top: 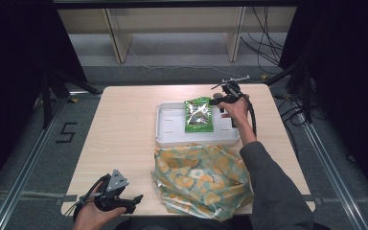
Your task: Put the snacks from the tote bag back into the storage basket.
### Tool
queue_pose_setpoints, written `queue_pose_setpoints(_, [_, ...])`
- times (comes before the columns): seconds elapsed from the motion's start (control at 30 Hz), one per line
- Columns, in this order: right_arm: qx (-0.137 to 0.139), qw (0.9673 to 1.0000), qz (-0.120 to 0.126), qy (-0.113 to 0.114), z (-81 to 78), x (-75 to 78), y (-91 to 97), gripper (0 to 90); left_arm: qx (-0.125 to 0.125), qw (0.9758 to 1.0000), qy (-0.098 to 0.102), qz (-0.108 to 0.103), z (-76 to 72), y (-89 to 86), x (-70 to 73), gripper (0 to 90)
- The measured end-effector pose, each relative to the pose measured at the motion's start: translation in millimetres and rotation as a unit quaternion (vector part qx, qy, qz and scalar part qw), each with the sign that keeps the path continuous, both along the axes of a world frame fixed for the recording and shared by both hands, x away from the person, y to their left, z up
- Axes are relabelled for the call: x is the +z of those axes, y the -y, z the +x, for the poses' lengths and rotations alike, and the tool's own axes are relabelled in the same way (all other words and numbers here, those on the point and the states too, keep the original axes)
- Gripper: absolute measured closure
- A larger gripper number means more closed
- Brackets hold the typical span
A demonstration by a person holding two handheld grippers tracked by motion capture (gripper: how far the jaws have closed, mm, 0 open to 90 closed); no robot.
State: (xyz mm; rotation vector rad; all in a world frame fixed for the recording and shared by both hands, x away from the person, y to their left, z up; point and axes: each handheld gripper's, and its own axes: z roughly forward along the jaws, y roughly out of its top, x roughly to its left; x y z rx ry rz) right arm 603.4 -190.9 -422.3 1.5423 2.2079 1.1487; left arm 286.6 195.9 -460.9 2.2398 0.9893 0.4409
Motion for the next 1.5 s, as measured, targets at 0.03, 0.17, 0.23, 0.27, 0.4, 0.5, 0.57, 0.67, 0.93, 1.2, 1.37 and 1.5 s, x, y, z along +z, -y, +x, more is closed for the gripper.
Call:
queue_pose_setpoints(0.03, [0.003,1.0000,-0.006,0.004,-1.7,1.6,0.3,53.3,0.004,1.0000,0.002,-0.004,0.1,0.6,-0.5,21.0])
queue_pose_setpoints(0.17, [0.023,0.9996,-0.004,0.016,-7.3,5.1,2.4,52.2,0.007,1.0000,0.002,-0.003,0.2,0.6,-0.8,21.1])
queue_pose_setpoints(0.23, [0.024,0.9994,0.002,0.026,-11.2,5.9,1.1,51.7,0.006,0.9999,0.001,-0.008,0.0,0.8,-0.9,21.1])
queue_pose_setpoints(0.27, [0.032,0.9993,-0.004,0.017,-13.9,9.1,2.2,51.7,0.005,1.0000,-0.004,-0.006,-0.1,0.1,-0.7,21.1])
queue_pose_setpoints(0.4, [0.038,0.9992,0.004,0.011,-25.0,12.8,0.1,51.3,0.001,1.0000,0.000,0.001,0.6,-1.0,0.0,21.1])
queue_pose_setpoints(0.5, [0.059,0.9981,0.000,0.020,-33.0,15.8,2.5,50.4,0.000,1.0000,0.000,0.002,1.0,-1.4,0.0,21.1])
queue_pose_setpoints(0.57, [0.068,0.9974,0.001,0.023,-39.3,17.8,3.4,49.7,0.014,0.9999,-0.004,-0.008,0.3,0.2,-1.4,21.1])
queue_pose_setpoints(0.67, [0.072,0.9971,0.010,0.022,-52.4,22.5,2.2,49.4,0.014,0.9999,-0.002,-0.007,0.4,0.4,-1.6,21.1])
queue_pose_setpoints(0.93, [0.098,0.9946,0.015,0.032,-75.3,30.4,7.0,47.7,0.000,1.0000,-0.002,0.007,1.4,-2.1,0.2,21.1])
queue_pose_setpoints(1.2, [0.106,0.9935,-0.007,0.041,-92.3,30.7,18.9,44.1,0.008,0.9999,0.005,-0.005,0.2,0.8,-1.1,21.1])
queue_pose_setpoints(1.37, [0.104,0.9937,-0.009,0.041,-102.0,30.2,26.1,43.4,0.008,0.9999,0.004,-0.008,0.0,0.3,-1.1,21.1])
queue_pose_setpoints(1.5, [0.111,0.9927,-0.012,0.045,-107.3,30.6,30.5,42.7,0.006,0.9999,0.007,-0.007,0.7,0.0,-1.0,21.1])
